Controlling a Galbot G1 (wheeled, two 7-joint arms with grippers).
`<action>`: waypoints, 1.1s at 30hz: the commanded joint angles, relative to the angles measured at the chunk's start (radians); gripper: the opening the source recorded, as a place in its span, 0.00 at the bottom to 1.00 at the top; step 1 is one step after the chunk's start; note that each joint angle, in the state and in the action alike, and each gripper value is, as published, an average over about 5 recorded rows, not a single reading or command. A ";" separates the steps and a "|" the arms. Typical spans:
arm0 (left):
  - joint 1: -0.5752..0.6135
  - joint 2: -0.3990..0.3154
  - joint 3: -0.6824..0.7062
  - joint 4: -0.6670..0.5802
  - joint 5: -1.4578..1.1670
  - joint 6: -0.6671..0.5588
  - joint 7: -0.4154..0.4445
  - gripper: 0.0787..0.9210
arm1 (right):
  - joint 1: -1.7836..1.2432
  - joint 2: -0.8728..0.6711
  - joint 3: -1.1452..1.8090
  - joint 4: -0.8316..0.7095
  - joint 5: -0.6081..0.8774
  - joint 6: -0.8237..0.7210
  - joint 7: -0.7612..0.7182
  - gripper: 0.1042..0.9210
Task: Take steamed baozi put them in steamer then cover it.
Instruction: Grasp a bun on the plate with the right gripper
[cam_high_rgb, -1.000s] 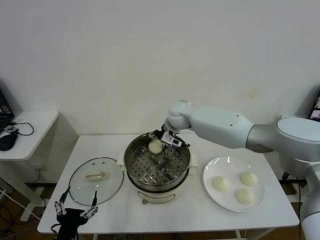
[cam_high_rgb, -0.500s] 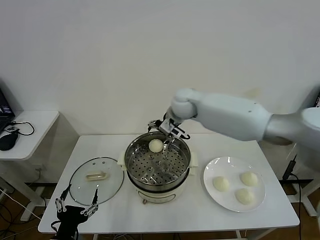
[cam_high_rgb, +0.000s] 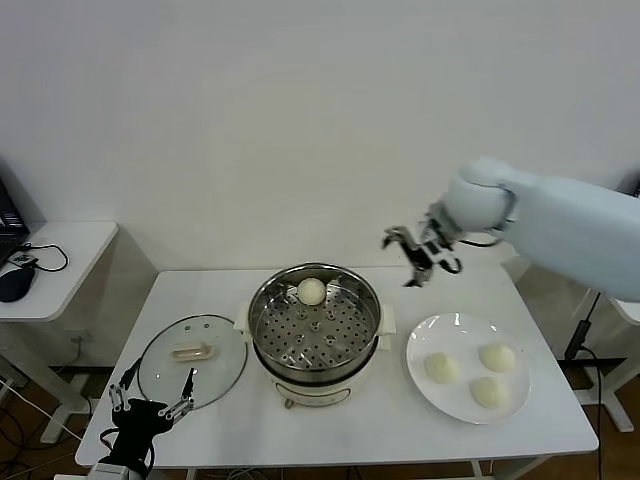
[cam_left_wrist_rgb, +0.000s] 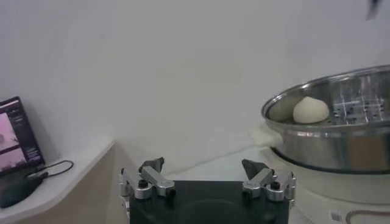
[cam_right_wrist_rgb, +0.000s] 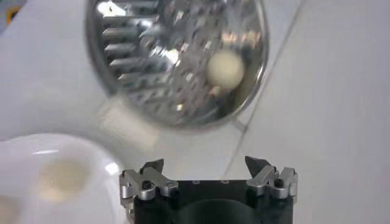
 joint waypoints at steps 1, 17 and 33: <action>-0.015 0.010 -0.001 -0.001 -0.019 0.004 0.001 0.88 | -0.212 -0.324 0.089 0.143 -0.049 -0.125 -0.022 0.88; -0.003 -0.014 -0.012 -0.004 -0.011 0.010 0.008 0.88 | -0.767 -0.240 0.478 0.013 -0.214 -0.106 -0.002 0.88; -0.005 -0.024 -0.025 0.014 -0.010 0.010 0.009 0.88 | -0.764 -0.048 0.457 -0.169 -0.237 -0.092 0.030 0.88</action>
